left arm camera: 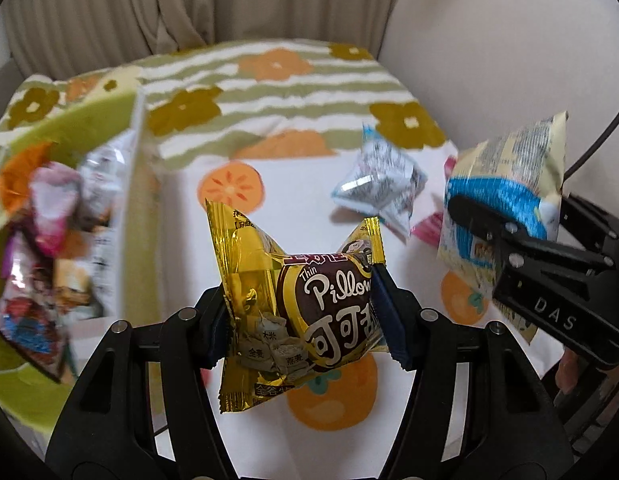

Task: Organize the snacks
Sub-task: 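Carry the gold Pillow bag with left tool while right tool carries the sticks bag to the box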

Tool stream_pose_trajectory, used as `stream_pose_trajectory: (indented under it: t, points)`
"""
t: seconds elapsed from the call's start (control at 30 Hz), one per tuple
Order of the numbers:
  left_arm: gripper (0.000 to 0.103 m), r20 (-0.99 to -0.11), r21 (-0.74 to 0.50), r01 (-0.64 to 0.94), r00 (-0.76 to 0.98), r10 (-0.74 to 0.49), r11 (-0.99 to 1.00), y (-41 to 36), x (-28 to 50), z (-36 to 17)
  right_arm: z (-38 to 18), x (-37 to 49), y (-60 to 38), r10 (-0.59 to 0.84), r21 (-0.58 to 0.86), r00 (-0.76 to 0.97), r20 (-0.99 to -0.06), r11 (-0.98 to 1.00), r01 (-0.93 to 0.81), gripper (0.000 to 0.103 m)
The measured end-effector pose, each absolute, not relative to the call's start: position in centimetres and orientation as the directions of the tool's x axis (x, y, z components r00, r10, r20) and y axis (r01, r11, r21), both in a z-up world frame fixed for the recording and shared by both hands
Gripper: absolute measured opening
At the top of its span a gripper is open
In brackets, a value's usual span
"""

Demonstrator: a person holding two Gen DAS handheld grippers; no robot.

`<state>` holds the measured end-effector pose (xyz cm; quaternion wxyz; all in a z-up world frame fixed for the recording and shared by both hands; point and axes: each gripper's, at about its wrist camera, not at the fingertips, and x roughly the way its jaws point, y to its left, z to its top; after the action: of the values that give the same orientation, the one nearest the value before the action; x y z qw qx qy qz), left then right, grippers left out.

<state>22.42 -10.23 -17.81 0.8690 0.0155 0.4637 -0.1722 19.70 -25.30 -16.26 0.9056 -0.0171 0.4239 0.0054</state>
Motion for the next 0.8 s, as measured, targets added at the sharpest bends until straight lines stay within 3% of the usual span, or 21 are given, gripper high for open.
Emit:
stream_pose_trajectory:
  t: [0.43, 0.8]
  points:
    - [0.058, -0.728, -0.093, 0.188, 0.657, -0.196, 0.978, 1.6, 20.4, -9.8, -8.6, 17.4, -16.7, 0.153, 0.034, 0.685, -0.712, 0.982, -0.183, 0.056]
    - [0.059, -0.783, -0.07, 0.084, 0.612, -0.107, 0.994, 12.6, 21.8, -11.4, -7.6, 19.1, -6.8, 0.279, 0.1, 0.657, -0.7, 0.95, -0.296, 0.056]
